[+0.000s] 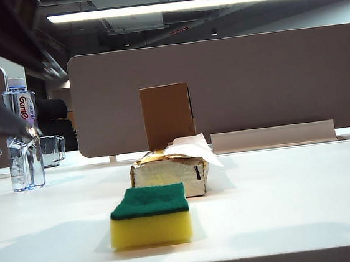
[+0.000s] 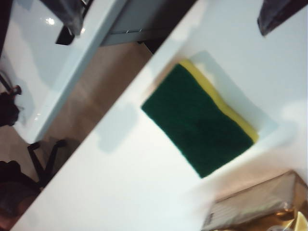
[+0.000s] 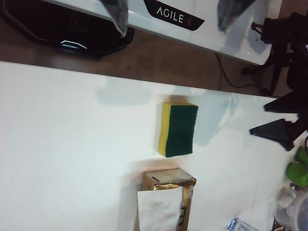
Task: Move the sponge from right to left to wipe the table, avoiding obstacles on the table, and finally reaching the bottle of mineral water.
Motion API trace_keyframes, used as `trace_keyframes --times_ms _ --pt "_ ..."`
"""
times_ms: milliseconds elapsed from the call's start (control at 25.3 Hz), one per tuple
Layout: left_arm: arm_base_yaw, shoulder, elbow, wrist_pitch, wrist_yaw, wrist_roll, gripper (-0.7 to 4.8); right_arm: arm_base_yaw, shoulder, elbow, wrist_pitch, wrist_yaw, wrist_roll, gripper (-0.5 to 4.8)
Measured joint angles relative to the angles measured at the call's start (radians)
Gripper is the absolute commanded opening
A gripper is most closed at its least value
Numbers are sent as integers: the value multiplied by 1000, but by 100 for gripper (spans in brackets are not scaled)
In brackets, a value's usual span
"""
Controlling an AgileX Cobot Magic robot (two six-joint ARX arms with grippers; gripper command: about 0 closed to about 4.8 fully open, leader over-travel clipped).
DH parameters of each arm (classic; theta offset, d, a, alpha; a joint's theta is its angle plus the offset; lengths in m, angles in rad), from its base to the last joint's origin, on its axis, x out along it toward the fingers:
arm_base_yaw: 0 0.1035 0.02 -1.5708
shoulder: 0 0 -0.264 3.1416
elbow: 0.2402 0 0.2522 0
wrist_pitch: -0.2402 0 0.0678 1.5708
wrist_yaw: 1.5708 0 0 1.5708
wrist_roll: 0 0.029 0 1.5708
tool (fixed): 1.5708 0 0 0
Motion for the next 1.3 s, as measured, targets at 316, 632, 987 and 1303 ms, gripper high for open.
trace_keyframes --times_ms 316,632,987,1303 --pt "-11 241 0 119 0 -56 479 12 0 0 0 -1 0 241" --pt "-109 339 0 248 -3 -130 479 12 0 0 0 -1 0 241" --pt "-188 435 1 362 -8 -196 479 12 0 0 0 -3 5 239" --pt "-188 495 1 458 -32 -232 479 35 0 0 0 -8 11 238"
